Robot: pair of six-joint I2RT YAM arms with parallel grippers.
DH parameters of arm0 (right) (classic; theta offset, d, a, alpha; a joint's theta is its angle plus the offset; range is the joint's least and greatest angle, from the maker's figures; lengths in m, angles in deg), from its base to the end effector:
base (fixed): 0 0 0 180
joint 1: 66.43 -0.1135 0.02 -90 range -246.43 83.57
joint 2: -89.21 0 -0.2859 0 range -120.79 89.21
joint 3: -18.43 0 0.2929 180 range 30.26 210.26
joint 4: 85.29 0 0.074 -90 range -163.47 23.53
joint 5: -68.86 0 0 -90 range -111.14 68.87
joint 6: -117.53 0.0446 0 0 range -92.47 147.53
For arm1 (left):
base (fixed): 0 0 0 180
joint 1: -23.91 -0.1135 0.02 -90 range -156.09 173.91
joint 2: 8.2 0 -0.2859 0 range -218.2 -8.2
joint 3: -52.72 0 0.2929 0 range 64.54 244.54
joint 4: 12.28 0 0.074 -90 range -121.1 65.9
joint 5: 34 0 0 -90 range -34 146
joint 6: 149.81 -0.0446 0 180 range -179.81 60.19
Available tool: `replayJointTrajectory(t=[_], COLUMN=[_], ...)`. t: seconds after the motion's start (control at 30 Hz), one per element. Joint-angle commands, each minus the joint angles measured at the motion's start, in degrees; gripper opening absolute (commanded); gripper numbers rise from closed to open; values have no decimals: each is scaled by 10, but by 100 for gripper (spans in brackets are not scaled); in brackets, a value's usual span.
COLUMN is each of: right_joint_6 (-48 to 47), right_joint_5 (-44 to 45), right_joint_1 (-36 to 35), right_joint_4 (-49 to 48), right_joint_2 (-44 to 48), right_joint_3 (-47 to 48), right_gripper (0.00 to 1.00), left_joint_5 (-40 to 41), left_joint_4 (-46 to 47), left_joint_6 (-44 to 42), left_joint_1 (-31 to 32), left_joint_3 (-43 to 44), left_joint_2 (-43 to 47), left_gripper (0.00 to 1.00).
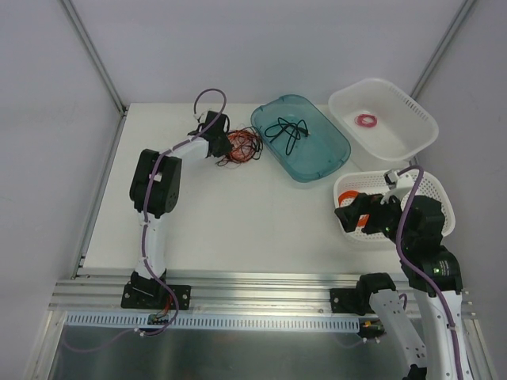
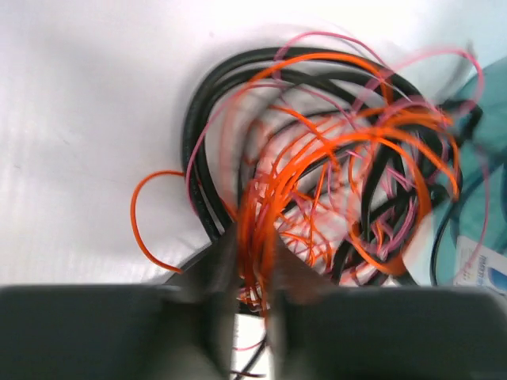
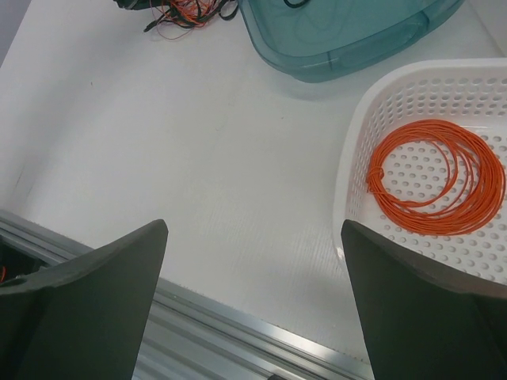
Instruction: Untangle the cables
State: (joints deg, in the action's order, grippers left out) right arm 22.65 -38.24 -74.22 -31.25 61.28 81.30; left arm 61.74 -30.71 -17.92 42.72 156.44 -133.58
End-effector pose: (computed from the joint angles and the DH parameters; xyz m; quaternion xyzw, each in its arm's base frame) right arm 0.1149 0.0289 0.3770 -0.1746 0.7911 0.1356 0.5703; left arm 0.5205 -0.1726 0.1623 -0.2018 0.8830 -0.1737 0.3866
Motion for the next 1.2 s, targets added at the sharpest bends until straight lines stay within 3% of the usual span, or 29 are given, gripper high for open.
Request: replayJointTrajectory(t=[0.0,0.03,0.23,0.43,0.5,0.63,0.83,1.0,1.17], right_joint_6=[-7,-7,-8,11,20,46,119,163,213], right_joint_5=[-22,-31,-119,-132,-117,-6,115,159,189], right_joint_1=[1,1,-1,-34,-79,-205,-359,-434,-463], right_joint_4=[-27,-25,-16,-4,-13,-49,-170,-271,-365], right_joint_2=[-9,-10,-28,-65,-72,-100,-180,-267,-338], right_joint_3=[1,3,7,4,-3,-28,-74,-85,-101], right_gripper=[97,97,97,97,97,97,99,91,82], left_joint_5=[43,43,35,-20,-37,-69,-95,-88,-76], left_joint_4=[-16,-17,-30,-46,-54,-76,-111,-117,-113], left_joint_6=[-28,-31,-65,-102,-108,-117,-111,-88,-68], left_joint_1=[4,4,4,28,42,83,157,190,202], left_joint_3=[-21,-43,-177,-339,-372,-450,-489,-510,-519], left_joint_2=[14,22,115,240,282,346,441,478,479], left_gripper=[6,0,0,0,0,0,2,7,18])
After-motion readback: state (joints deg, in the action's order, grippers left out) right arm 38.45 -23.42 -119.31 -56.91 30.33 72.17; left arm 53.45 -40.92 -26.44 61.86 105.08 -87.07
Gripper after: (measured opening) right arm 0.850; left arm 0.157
